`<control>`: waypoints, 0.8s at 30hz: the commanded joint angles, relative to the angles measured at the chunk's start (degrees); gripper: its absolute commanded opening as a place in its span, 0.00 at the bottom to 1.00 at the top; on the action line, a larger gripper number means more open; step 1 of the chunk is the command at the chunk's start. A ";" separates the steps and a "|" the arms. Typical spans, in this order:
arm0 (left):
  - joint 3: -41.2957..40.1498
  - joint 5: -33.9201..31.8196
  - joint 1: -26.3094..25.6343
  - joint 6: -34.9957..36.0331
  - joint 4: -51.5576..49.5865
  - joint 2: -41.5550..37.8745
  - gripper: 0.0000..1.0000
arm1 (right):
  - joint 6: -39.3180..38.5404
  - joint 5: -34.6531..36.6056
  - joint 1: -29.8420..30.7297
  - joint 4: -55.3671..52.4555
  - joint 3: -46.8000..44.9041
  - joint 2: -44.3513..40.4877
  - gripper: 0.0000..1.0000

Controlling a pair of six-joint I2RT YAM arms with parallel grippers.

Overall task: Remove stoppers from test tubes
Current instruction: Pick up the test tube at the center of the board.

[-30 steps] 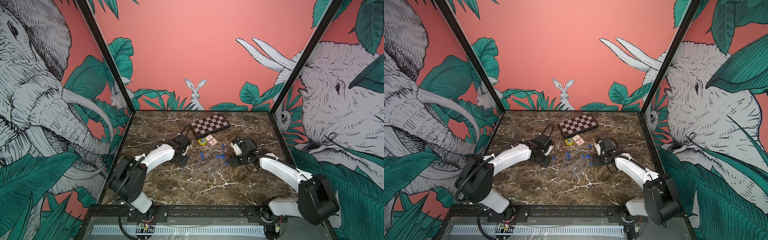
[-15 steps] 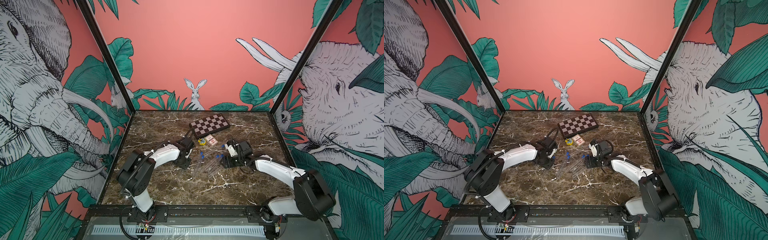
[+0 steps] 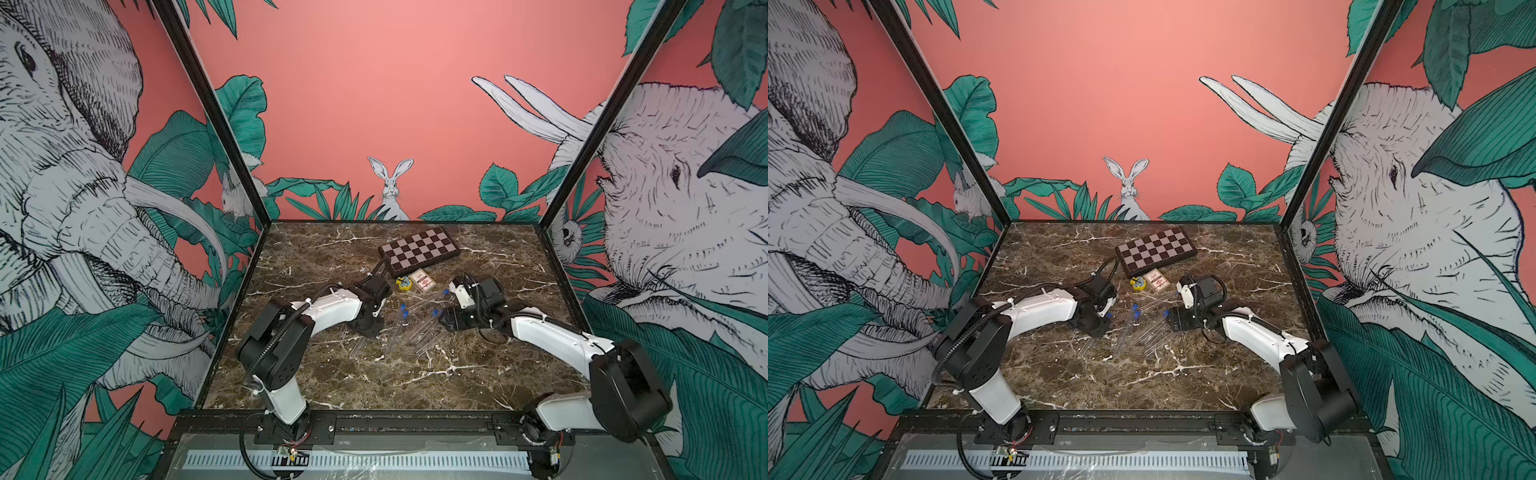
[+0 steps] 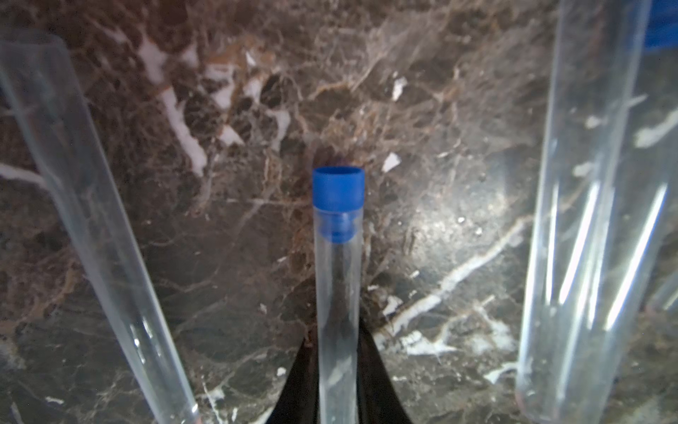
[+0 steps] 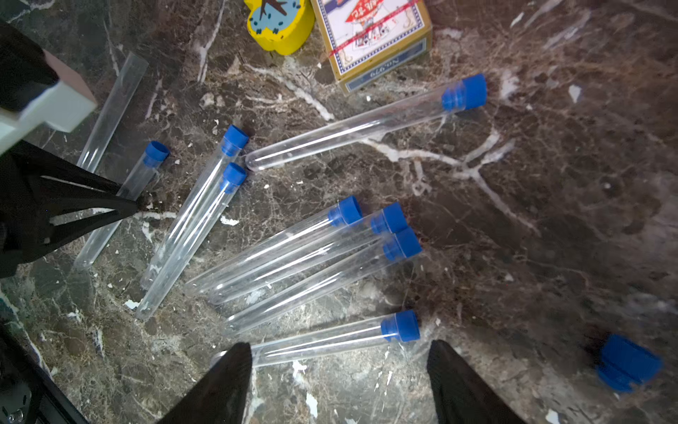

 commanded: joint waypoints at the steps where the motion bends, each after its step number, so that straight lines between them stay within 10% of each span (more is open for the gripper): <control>1: -0.47 -0.45 -0.12 -0.54 -0.93 -0.51 0.14 | -0.10 -1.76 0.28 -0.05 0.94 -0.92 0.76; 24: -2.52 6.12 -13.13 11.01 8.84 -17.41 0.12 | 5.50 -31.31 0.31 17.20 -2.95 -1.33 0.67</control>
